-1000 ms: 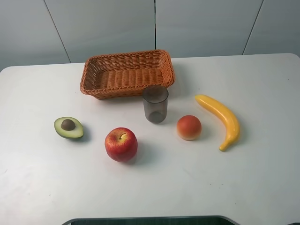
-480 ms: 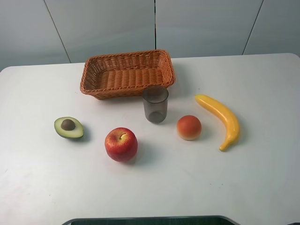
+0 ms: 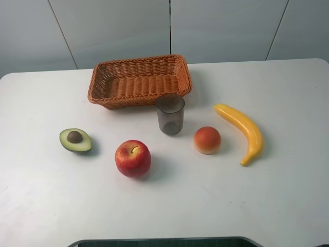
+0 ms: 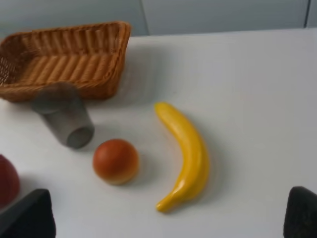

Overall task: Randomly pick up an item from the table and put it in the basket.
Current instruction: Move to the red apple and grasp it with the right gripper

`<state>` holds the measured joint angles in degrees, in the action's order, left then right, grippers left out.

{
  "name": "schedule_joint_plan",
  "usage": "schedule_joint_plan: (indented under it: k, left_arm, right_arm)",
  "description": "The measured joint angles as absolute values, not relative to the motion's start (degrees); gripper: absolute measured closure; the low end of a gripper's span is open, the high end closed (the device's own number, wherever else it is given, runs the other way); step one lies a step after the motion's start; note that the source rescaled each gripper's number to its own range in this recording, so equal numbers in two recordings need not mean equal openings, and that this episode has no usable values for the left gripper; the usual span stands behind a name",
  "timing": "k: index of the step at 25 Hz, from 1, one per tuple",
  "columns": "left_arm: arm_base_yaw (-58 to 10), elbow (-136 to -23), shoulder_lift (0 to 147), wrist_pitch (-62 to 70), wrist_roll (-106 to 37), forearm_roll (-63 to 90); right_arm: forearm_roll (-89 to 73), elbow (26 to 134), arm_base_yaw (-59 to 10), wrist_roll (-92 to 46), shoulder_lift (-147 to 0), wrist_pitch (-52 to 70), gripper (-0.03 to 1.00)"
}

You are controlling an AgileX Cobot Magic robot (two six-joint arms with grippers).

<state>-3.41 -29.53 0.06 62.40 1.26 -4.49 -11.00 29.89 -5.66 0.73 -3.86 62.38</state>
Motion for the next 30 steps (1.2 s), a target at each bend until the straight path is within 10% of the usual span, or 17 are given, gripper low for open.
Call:
schedule_joint_plan:
  k: [14, 30]
  left_arm:
    - [-3.41, -29.53, 0.06, 62.40, 1.26, -4.49]
    - [-3.41, -29.53, 0.06, 62.40, 1.26, -4.49]
  right_arm:
    - [-21.73, 44.78, -8.39, -23.49, -40.93, 66.03, -0.03]
    - [-8.72, 58.70, -50.60, -27.72, -82.09, 56.76, -0.03]
